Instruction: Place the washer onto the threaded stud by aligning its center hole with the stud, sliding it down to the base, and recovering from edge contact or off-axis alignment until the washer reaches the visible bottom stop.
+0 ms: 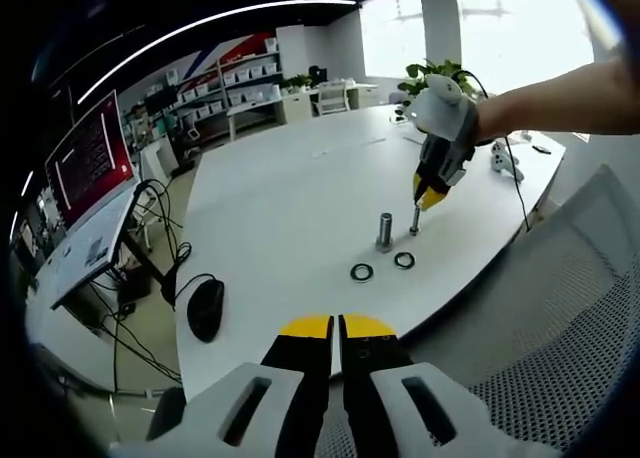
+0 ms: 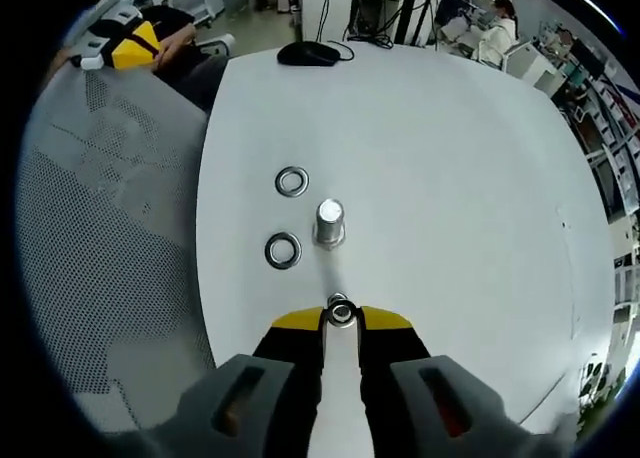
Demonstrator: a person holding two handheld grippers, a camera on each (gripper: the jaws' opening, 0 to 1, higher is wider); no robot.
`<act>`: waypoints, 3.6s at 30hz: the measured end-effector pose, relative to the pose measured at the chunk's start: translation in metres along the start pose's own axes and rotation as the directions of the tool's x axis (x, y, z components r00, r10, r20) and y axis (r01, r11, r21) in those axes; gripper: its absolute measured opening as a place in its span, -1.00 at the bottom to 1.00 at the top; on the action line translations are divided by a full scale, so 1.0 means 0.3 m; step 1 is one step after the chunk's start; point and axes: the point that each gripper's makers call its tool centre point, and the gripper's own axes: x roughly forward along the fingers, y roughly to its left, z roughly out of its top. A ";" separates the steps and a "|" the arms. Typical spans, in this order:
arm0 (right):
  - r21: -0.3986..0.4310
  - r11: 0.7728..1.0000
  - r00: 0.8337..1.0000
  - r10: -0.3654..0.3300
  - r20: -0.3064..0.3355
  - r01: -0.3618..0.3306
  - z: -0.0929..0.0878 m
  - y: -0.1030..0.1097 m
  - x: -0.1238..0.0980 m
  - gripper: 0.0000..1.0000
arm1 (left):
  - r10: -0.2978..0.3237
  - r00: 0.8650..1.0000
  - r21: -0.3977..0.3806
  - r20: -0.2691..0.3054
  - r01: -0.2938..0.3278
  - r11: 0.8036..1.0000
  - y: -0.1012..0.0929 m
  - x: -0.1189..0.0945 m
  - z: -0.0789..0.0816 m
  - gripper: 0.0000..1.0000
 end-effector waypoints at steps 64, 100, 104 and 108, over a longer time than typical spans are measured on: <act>0.193 0.981 1.000 0.004 -0.006 -0.003 -0.157 -0.051 0.123 -0.65 | 0.001 1.000 -0.015 -0.001 -0.001 1.000 0.010 0.007 0.004 -1.00; 0.346 0.937 0.999 -0.047 -0.027 0.053 -0.276 -0.171 0.138 -0.50 | -0.004 1.000 -0.018 -0.014 0.004 1.000 0.017 0.009 -0.005 -1.00; 0.317 0.947 0.999 -0.042 -0.029 0.049 -0.269 -0.168 0.140 -0.51 | -0.004 1.000 -0.018 -0.015 0.003 1.000 0.017 0.009 -0.006 -1.00; 0.300 0.953 0.999 -0.036 -0.038 0.045 -0.264 -0.167 0.141 -0.55 | -0.004 1.000 -0.018 -0.017 0.004 1.000 0.017 0.009 -0.006 -1.00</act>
